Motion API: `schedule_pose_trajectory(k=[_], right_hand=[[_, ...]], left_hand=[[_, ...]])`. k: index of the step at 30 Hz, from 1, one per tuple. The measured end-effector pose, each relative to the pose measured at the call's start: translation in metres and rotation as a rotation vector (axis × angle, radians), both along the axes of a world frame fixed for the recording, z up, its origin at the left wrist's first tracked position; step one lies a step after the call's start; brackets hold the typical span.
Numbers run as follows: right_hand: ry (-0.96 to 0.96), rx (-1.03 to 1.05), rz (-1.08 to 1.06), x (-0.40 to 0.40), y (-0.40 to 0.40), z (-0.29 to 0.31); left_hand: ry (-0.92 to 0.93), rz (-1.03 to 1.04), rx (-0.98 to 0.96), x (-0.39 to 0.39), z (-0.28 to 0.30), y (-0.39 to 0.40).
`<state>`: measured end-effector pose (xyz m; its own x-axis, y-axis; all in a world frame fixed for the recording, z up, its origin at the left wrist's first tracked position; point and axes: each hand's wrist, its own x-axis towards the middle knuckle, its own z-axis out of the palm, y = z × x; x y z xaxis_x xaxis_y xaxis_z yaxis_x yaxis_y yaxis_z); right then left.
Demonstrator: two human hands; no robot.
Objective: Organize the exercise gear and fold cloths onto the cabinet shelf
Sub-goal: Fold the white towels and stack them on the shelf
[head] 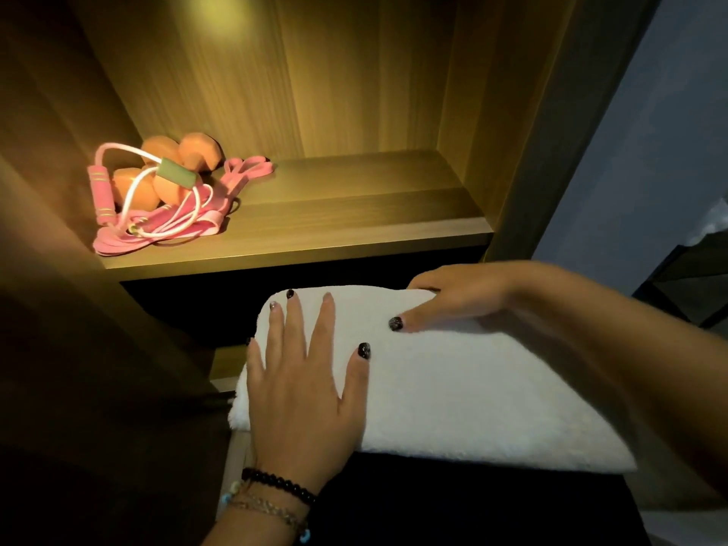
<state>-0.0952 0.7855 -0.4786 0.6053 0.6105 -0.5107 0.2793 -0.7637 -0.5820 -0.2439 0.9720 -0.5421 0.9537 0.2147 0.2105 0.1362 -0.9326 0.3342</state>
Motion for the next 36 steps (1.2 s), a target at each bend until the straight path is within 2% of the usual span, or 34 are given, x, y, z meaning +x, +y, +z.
schedule_pose_trajectory(k=[2, 4, 8, 11, 13, 15, 17, 18, 22, 25, 27, 33, 36], right_hand=[[0.231, -0.083, 0.103, 0.023, 0.004, 0.0], [0.364, -0.124, 0.181, 0.032, 0.007, -0.007], [0.497, 0.104, 0.107, 0.03, 0.0, -0.037], [0.458, 0.302, 0.012, 0.028, -0.013, -0.048], [0.436, 0.416, -0.073, 0.03, -0.022, -0.05], [0.418, 0.5, -0.173, 0.033, -0.028, -0.049], [0.384, 0.584, -0.246, 0.039, -0.032, -0.048], [0.381, 0.636, -0.274, 0.043, -0.032, -0.047], [0.39, 0.808, -0.442, 0.062, -0.025, -0.049], [0.358, 0.901, -0.539, 0.081, -0.014, -0.048], [0.318, 0.932, -0.571, 0.096, -0.007, -0.042], [0.29, 1.044, -0.465, 0.139, 0.009, -0.01], [0.316, 1.145, -0.42, 0.157, 0.014, 0.002]], left_hand=[[-0.026, -0.027, -0.012, -0.005, -0.004, 0.003], [-0.056, -0.07, -0.035, -0.007, -0.007, 0.01], [-0.154, -0.138, -0.06, 0.002, -0.007, 0.022], [-0.235, -0.061, -0.066, 0.012, -0.008, 0.022], [-0.263, 0.092, -0.258, 0.023, -0.008, 0.017], [-0.207, 0.218, -0.718, 0.04, -0.003, 0.012], [-0.183, 0.202, -1.126, 0.062, -0.001, 0.01], [-0.19, 0.165, -1.21, 0.074, 0.001, 0.011], [-0.214, 0.051, -1.402, 0.124, 0.005, 0.015], [-0.089, -0.065, -1.725, 0.156, 0.008, 0.011], [-0.004, -0.18, -1.821, 0.173, 0.009, 0.011], [0.261, -0.422, -2.067, 0.217, 0.015, 0.034], [0.173, -0.462, -2.069, 0.238, 0.017, 0.039]])
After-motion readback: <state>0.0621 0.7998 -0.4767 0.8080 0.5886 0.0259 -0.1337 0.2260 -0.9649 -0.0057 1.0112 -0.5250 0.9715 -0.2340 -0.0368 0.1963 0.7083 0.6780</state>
